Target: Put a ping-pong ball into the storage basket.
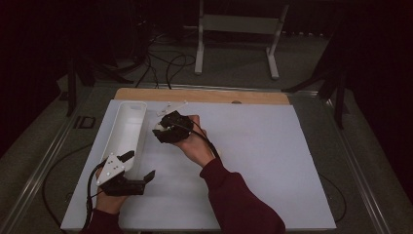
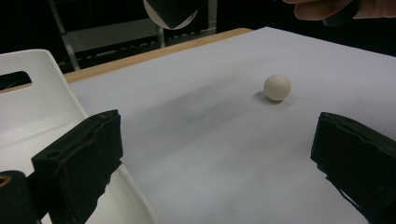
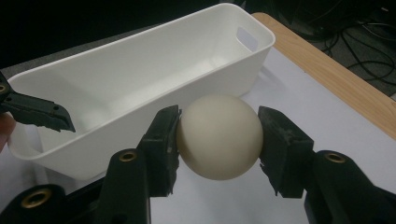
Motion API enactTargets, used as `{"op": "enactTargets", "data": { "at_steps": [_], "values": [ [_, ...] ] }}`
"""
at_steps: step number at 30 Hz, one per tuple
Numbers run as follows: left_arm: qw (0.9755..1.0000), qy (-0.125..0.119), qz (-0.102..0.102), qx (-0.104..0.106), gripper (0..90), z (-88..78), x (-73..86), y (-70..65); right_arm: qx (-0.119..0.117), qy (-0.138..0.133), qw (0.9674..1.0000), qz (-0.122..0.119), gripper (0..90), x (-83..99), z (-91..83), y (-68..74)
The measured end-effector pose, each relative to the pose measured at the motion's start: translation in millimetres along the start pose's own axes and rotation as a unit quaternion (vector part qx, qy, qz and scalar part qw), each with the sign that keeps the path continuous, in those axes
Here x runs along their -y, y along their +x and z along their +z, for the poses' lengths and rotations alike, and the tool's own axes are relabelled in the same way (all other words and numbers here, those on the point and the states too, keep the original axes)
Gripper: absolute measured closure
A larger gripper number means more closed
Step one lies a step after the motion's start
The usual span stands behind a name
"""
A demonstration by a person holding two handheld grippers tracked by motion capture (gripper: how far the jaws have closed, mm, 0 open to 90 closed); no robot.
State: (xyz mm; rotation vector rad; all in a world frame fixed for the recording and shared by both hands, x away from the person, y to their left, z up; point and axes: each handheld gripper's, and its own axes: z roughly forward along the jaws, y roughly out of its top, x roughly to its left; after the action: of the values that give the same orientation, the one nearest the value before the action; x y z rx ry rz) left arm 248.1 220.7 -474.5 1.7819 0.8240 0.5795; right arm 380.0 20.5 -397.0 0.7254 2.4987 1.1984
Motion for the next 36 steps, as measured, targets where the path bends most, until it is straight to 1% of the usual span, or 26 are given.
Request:
{"op": "enactTargets", "data": {
  "at_steps": [21, 22, 27, 36],
  "values": [
    [1.0, 0.0, -0.001, 0.002, 2.7, -0.1, -0.1, 0.2, -0.012, 0.0, 0.9999, 0.0, 50.1, -7.8, 7.8, 6.6],
    [1.0, 0.0, -0.001, 0.002, 2.6, -0.1, -0.1, 0.2, -0.013, -0.001, 0.9999, 0.003, 50.1, -8.4, 8.3, 7.7],
    [1.0, 0.0, -0.001, 0.003, 2.7, -0.2, -0.1, 0.4, -0.014, -0.002, 0.9999, -0.002, 50.1, -11.1, 9.9, 9.4],
    [1.0, -0.001, -0.003, 0.004, 2.6, -0.3, -0.1, 0.4, -0.016, -0.004, 0.9999, -0.001, 50.1, -14.9, 12.0, 10.1]
  ]
}}
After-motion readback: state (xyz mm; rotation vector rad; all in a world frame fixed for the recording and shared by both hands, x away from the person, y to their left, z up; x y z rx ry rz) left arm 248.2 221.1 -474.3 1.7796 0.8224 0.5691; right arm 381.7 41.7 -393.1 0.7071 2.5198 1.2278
